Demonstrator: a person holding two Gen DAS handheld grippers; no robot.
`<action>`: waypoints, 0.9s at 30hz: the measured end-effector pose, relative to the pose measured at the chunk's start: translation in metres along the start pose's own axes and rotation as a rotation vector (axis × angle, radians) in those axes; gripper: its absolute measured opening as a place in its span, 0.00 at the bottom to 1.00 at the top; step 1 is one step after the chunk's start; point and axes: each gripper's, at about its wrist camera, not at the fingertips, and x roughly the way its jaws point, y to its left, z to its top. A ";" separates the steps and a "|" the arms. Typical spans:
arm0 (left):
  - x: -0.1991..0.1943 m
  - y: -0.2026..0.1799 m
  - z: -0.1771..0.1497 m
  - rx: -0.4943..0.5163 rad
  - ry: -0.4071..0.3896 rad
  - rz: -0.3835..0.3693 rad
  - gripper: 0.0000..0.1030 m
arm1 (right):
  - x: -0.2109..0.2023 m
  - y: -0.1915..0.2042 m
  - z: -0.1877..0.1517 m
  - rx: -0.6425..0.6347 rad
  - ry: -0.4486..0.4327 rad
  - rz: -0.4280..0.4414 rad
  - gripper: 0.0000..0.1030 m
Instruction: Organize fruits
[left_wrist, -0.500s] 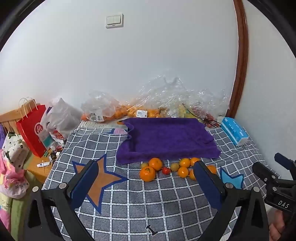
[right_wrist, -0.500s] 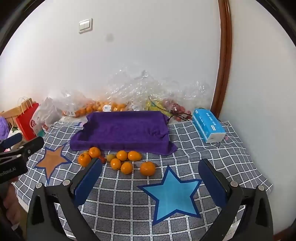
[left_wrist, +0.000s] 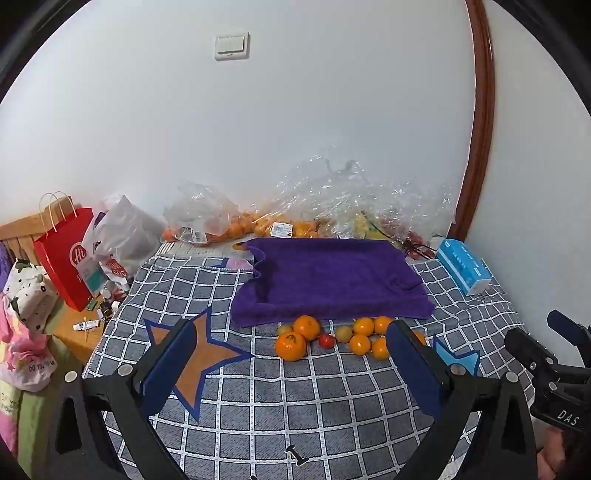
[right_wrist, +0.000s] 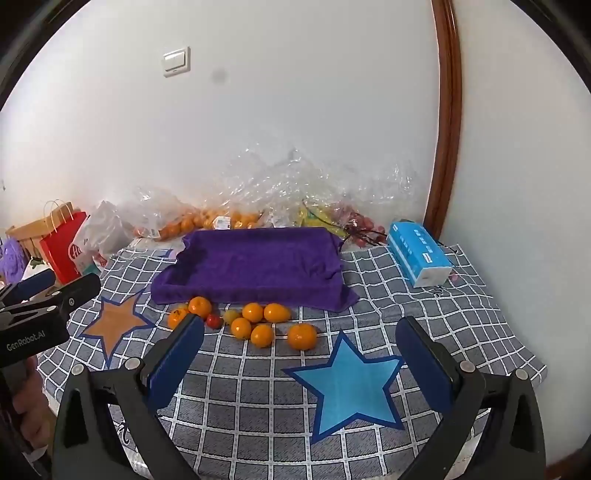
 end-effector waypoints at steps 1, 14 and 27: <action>0.001 -0.001 0.002 0.002 0.001 0.004 1.00 | 0.000 0.001 -0.002 0.000 -0.001 -0.001 0.99; -0.003 -0.004 0.000 0.005 -0.012 0.007 1.00 | -0.005 0.003 0.000 0.010 -0.011 0.010 0.99; -0.004 -0.003 -0.001 0.004 -0.010 -0.001 1.00 | -0.007 0.003 -0.003 0.017 -0.016 0.011 0.99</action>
